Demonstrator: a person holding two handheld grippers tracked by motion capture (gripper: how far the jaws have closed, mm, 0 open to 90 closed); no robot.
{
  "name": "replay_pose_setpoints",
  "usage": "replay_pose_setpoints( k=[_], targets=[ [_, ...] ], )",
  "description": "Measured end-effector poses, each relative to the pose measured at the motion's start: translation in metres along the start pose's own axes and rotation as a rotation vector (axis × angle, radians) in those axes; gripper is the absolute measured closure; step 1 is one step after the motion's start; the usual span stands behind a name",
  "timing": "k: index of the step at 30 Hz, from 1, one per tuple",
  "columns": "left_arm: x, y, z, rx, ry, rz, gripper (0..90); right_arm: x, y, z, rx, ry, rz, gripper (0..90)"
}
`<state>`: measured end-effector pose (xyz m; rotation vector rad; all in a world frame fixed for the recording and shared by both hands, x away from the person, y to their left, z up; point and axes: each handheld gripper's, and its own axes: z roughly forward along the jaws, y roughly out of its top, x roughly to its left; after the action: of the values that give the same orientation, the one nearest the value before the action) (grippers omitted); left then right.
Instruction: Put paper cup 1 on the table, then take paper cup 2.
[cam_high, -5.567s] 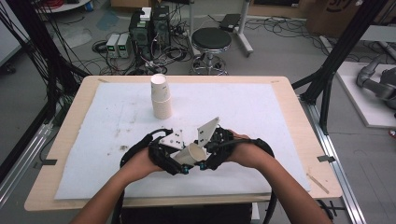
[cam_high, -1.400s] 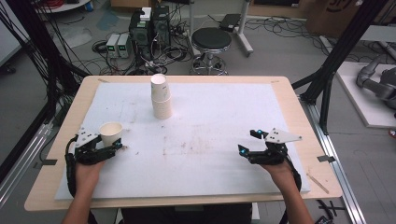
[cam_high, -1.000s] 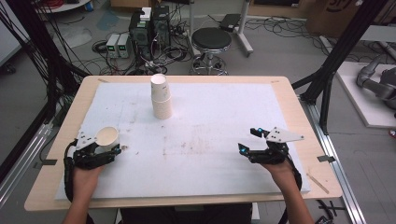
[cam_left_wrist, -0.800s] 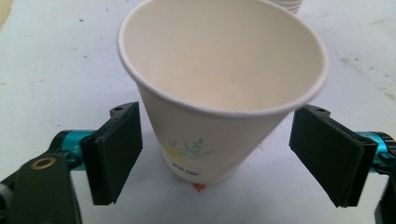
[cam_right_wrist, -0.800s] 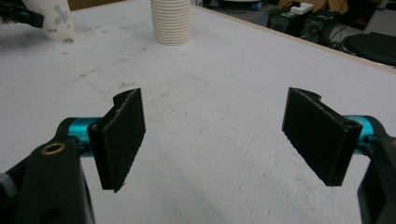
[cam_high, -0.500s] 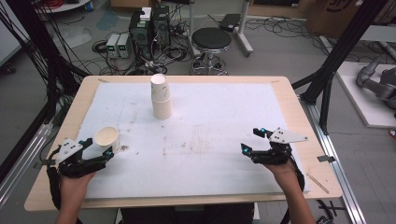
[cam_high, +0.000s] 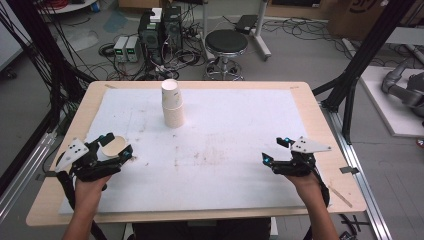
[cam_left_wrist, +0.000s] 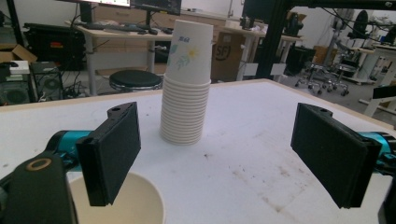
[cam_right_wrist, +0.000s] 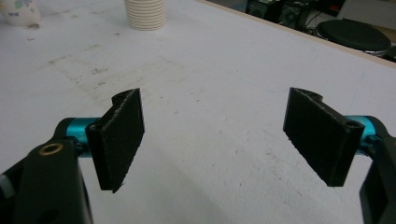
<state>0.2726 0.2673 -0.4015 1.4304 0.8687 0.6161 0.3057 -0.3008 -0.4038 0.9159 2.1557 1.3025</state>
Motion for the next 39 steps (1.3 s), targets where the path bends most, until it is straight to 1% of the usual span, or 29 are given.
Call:
replay_pose_setpoints(
  k=[2,4,6,7,9,13,16,23,30,33,35,37,39],
  targets=[
    [-0.001,0.001,0.005,0.006,-0.01,-0.006,16.1,-0.001,0.001,-0.001,-0.007,-0.003,0.006,21.1],
    [-0.004,0.001,0.008,-0.005,-0.018,-0.003,16.3,-0.002,0.002,-0.001,-0.012,-0.007,0.012,21.1],
    [-0.006,-0.001,0.01,0.004,-0.032,0.01,16.3,-0.004,0.002,0.0,-0.012,-0.007,0.02,21.1],
    [-0.007,-0.001,0.01,0.01,-0.032,0.018,16.3,-0.004,0.002,0.001,-0.012,-0.004,0.027,21.0],
    [-0.008,-0.003,0.01,0.013,-0.034,0.018,16.3,-0.005,0.002,0.003,-0.009,0.004,0.028,21.0],
    [-0.007,-0.004,0.007,0.011,-0.029,0.015,16.3,-0.005,0.003,0.005,-0.009,0.007,0.022,21.0],
    [-0.007,-0.004,0.006,0.012,-0.022,0.023,16.3,-0.004,0.003,0.005,-0.015,0.01,0.018,21.0],
    [-0.008,-0.005,0.006,0.012,-0.022,0.029,16.3,-0.004,0.003,0.005,-0.017,0.015,0.02,20.8],
    [-0.007,-0.008,0.007,0.022,-0.021,0.017,16.3,-0.002,0.002,0.006,-0.018,0.024,0.015,20.8],
    [-0.009,-0.008,0.009,0.027,-0.026,0.025,16.3,-0.003,0.001,0.004,-0.02,0.029,0.029,20.8],
    [-0.011,-0.007,0.01,0.025,-0.027,0.026,16.3,-0.003,0.0,0.005,-0.012,0.03,0.029,20.2],
    [-0.014,-0.008,0.01,0.032,-0.034,0.028,16.3,-0.003,-0.002,0.004,-0.009,0.04,0.042,19.7],
    [-0.016,-0.008,0.011,0.034,-0.034,0.029,16.3,-0.003,-0.004,0.003,-0.004,0.039,0.041,19.7]
  ],
)
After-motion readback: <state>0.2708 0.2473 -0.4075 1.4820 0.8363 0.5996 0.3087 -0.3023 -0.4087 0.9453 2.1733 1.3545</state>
